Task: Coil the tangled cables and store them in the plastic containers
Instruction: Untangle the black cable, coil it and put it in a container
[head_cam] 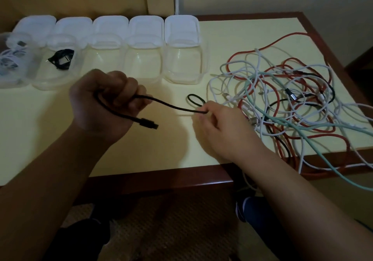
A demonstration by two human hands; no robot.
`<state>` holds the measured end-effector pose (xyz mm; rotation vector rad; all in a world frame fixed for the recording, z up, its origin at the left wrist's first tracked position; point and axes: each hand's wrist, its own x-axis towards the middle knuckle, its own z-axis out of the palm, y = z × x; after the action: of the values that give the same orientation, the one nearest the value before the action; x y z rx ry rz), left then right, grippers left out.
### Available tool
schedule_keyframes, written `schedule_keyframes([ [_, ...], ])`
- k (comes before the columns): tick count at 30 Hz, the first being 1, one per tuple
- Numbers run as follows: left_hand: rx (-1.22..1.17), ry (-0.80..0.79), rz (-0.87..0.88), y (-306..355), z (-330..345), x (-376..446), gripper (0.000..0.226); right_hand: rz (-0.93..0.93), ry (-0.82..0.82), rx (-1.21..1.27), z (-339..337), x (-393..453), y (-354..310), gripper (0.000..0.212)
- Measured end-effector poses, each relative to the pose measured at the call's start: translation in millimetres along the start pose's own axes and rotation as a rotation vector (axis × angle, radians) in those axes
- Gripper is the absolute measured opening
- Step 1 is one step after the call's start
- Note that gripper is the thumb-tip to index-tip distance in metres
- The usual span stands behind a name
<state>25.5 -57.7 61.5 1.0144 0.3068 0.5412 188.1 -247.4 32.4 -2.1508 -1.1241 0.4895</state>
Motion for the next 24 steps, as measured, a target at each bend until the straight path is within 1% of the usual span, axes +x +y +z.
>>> schedule_keyframes([
  [1,0.093,0.067,0.017,-2.1,-3.5,2.1,0.035,-0.008,0.013,0.016,-0.9,0.0,1.2,0.022],
  [2,0.234,0.114,0.045,-4.5,-6.2,3.0,0.033,-0.026,0.018,0.036,-1.5,-0.9,2.3,0.023],
  [3,0.427,0.132,0.079,-7.3,-8.6,2.6,0.031,-0.048,0.015,0.067,-1.5,-2.2,2.6,0.023],
  [5,0.823,0.071,0.109,-12.3,-7.1,-0.8,0.027,-0.103,0.009,0.127,-0.6,-4.7,3.6,0.024],
  [6,0.945,0.007,0.094,-14.2,-3.3,-3.8,0.028,-0.135,0.016,0.138,-0.2,-5.5,4.1,0.025],
  [7,0.996,-0.059,0.063,-16.3,1.1,-6.8,0.036,-0.161,0.021,0.137,0.2,-5.8,4.6,0.025],
  [9,1.013,-0.169,0.02,-21.4,9.9,-10.9,0.056,-0.199,0.011,0.118,0.5,-6.0,4.4,0.026],
  [11,1.027,-0.224,0.037,-29.5,14.4,-11.2,0.059,-0.24,0.008,0.083,2.1,-5.7,4.1,0.028],
  [14,1.059,-0.19,0.002,-38.5,15.0,-7.8,0.046,-0.274,0.065,0.089,3.4,-4.7,3.2,0.027],
  [16,1.149,-0.188,-0.023,-41.0,16.6,-5.6,0.023,-0.289,0.085,0.114,2.4,-5.1,1.7,0.024],
  [18,1.191,-0.182,-0.032,-41.1,17.9,-4.5,0.001,-0.285,0.074,0.147,1.3,-6.6,-0.3,0.021],
  [20,1.187,-0.177,-0.032,-40.3,18.4,-3.6,0.012,-0.22,0.057,0.194,-0.1,-6.7,-1.3,0.02],
  [22,1.147,-0.162,-0.008,-38.7,18.6,-2.9,0.015,-0.139,0.026,0.213,-1.0,-5.6,0.1,0.024],
  [24,1.049,-0.11,0.002,-37.2,18.1,-1.3,0.016,-0.097,0.009,0.196,-1.5,-4.8,1.6,0.023],
])
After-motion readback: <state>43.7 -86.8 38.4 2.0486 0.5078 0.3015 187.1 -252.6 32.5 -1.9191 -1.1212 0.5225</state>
